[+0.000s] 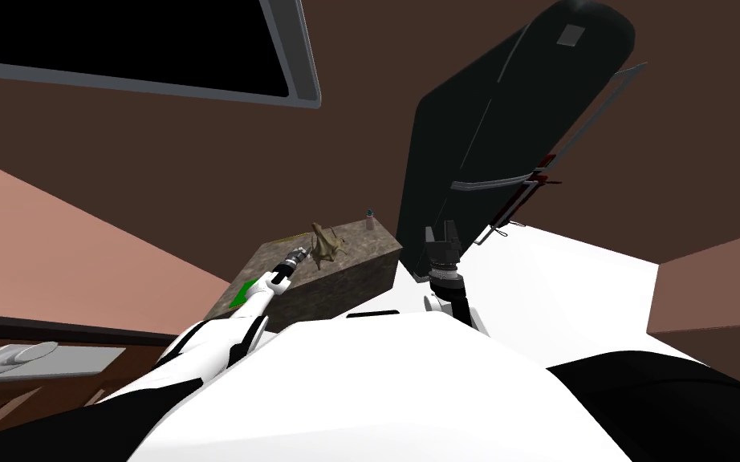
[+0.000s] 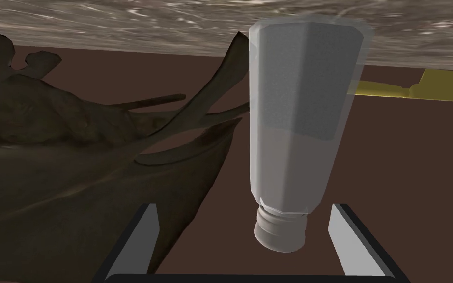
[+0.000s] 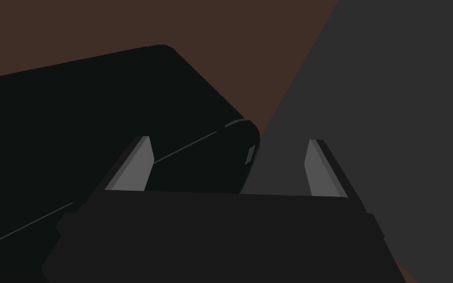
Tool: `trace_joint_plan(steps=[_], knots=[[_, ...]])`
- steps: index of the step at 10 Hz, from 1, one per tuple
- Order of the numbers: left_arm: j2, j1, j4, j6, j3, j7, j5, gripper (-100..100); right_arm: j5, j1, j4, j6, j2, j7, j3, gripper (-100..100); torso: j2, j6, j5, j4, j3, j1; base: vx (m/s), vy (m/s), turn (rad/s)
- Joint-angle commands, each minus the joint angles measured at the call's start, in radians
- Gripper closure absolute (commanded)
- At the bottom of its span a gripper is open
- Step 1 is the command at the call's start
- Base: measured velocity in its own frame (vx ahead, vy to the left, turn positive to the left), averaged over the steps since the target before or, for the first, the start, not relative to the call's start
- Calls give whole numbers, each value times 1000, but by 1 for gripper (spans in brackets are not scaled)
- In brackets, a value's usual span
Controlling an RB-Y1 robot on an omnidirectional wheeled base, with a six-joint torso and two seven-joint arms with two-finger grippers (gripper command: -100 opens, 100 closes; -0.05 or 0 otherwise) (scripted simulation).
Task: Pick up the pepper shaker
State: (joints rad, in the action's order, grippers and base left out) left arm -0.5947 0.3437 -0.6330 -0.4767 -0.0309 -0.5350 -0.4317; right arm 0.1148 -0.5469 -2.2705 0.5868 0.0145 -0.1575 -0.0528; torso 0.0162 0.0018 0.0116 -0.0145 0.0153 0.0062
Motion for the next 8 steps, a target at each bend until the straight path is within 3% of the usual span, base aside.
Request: trace_joint_plan(steps=[1, 2, 3, 5, 6, 7, 8], knots=[[-14, 20, 50, -12, 13, 13, 1, -100, 0, 0, 0, 0, 0, 0, 0, 0, 0, 0, 0, 0, 0, 0, 2, -54, 83], [-30, 74, 101, -61, 29, 13, 2, -100, 0, 0, 0, 0, 0, 0, 0, 0, 0, 0, 0, 0, 0, 0, -7, -68, 132], [-30, 88, 120, -61, 29, 13, 2, -100, 0, 0, 0, 0, 0, 0, 0, 0, 0, 0, 0, 0, 0, -1, 0, -59, 81], [-30, 88, 159, -61, 29, 13, 2, -100, 0, 0, 0, 0, 0, 0, 0, 0, 0, 0, 0, 0, 0, 1, 2, -9, -9], [-31, 86, 143, -57, 31, 17, 1, -100, 0, 0, 0, 0, 0, 0, 0, 0, 0, 0, 1, 0, 0, 3, 0, 0, 0], [-31, 87, 146, -57, 32, 17, 1, 100, 0, 0, 0, 0, 0, 0, 0, 0, 0, 0, 1, 0, 0, 3, 0, 0, 0], [-31, 87, 146, -57, 32, 17, 1, 100, 0, 0, 0, 0, 0, 0, 0, 0, 0, 0, 1, 0, 0, 3, 1, 8, 28]])
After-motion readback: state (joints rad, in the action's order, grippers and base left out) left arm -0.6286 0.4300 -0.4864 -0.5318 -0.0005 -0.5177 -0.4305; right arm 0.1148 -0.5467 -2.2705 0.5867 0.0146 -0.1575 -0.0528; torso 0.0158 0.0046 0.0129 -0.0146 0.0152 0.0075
